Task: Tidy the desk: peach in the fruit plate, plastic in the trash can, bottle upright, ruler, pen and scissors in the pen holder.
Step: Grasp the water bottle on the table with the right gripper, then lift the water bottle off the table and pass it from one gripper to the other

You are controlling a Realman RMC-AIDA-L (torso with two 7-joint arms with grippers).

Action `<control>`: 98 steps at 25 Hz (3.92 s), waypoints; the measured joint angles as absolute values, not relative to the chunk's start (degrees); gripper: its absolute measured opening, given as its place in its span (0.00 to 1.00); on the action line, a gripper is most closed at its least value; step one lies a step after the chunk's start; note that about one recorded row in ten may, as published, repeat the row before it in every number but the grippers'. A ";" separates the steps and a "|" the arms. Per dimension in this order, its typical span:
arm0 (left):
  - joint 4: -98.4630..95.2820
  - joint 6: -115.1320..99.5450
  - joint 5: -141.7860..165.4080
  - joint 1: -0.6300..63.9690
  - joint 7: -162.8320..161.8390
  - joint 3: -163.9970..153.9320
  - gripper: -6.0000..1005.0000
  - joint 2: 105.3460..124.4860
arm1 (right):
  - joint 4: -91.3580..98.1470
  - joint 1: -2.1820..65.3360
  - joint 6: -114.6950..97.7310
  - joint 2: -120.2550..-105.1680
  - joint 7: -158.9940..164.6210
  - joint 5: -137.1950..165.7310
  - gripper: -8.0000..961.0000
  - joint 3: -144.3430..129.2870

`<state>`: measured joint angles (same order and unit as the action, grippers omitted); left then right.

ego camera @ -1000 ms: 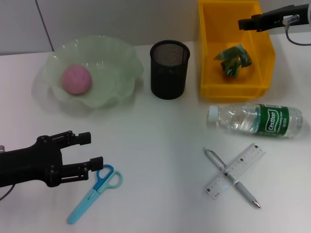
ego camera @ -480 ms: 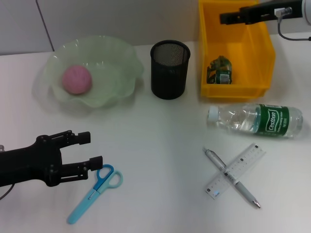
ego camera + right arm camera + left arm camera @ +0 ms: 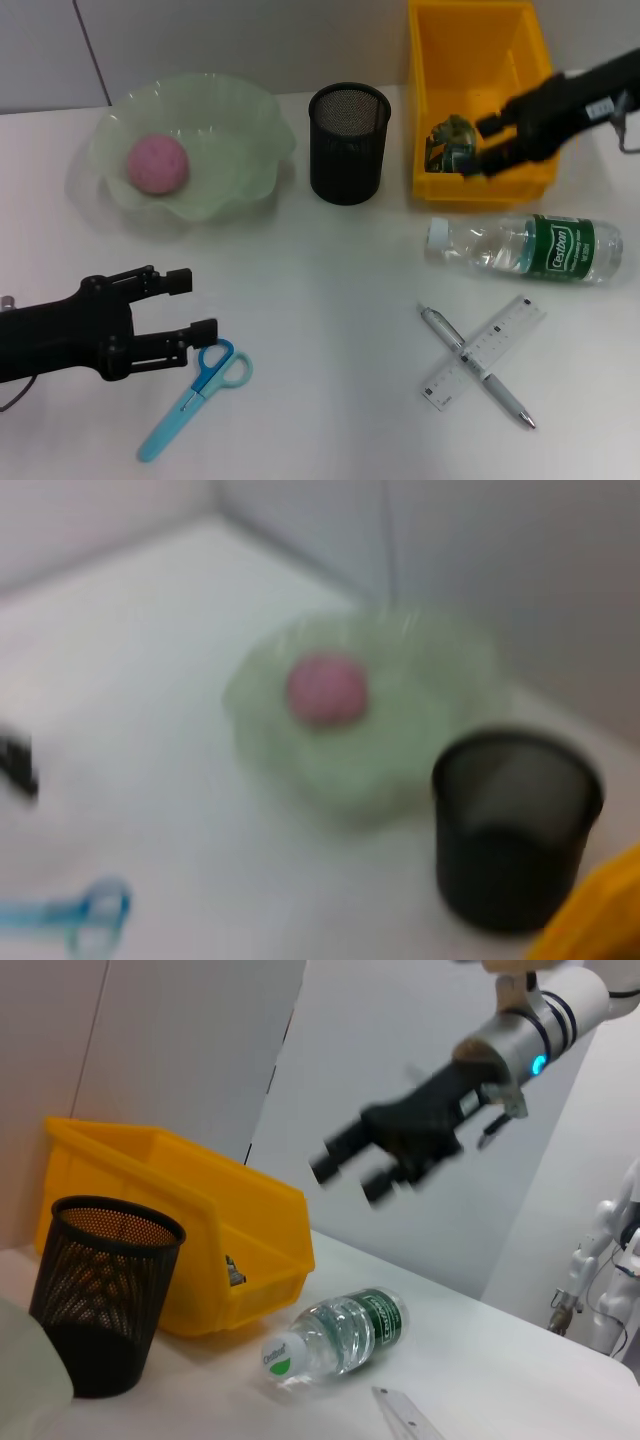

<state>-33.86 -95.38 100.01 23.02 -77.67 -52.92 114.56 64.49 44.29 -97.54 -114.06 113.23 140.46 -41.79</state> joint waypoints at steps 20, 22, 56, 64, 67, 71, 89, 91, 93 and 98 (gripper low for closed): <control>-34.10 -93.28 99.99 23.52 -81.52 -52.28 0.75 114.26 | 64.78 47.12 -95.24 -116.72 108.90 163.88 0.73 -58.16; -34.10 -93.23 99.98 23.50 -81.59 -52.18 0.75 114.32 | 64.67 47.04 -94.45 -117.10 108.82 164.93 0.73 -58.92; -34.19 -94.08 99.93 23.37 -81.91 -50.80 0.73 114.08 | 52.03 46.87 -83.27 -117.92 108.81 167.24 0.74 -64.16; -34.32 -94.18 99.93 23.28 -81.91 -50.80 0.73 114.08 | 50.21 47.19 -81.91 -117.91 109.00 167.26 0.74 -64.33; -34.37 -94.22 99.93 23.21 -81.92 -50.79 0.73 114.08 | 49.61 47.22 -81.04 -117.71 109.72 167.25 0.74 -65.37; -34.79 -94.40 99.93 23.14 -82.41 -50.71 0.72 114.03 | 50.74 46.69 -80.60 -117.66 110.30 167.25 0.75 -65.99; -34.81 -97.52 99.84 23.23 -82.52 -45.84 0.72 114.91 | 65.29 46.02 -94.71 -117.69 107.26 155.10 0.76 -59.26; -34.45 -99.35 99.77 23.53 -82.27 -42.53 0.72 115.80 | 66.69 45.75 -97.26 -117.64 105.72 149.36 0.76 -55.85; -34.44 -99.75 99.74 23.59 -82.17 -41.66 0.71 116.14 | 66.86 45.49 -97.67 -117.64 105.18 146.91 0.76 -54.69; -34.62 -100.50 98.36 23.82 -81.85 -39.20 0.71 117.68 | 65.78 42.20 -97.13 -117.68 101.08 132.26 0.76 -52.24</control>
<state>-34.62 -100.50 98.36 23.82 -81.85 -39.20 117.68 65.78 42.20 -97.13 -117.68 101.08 132.26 -52.24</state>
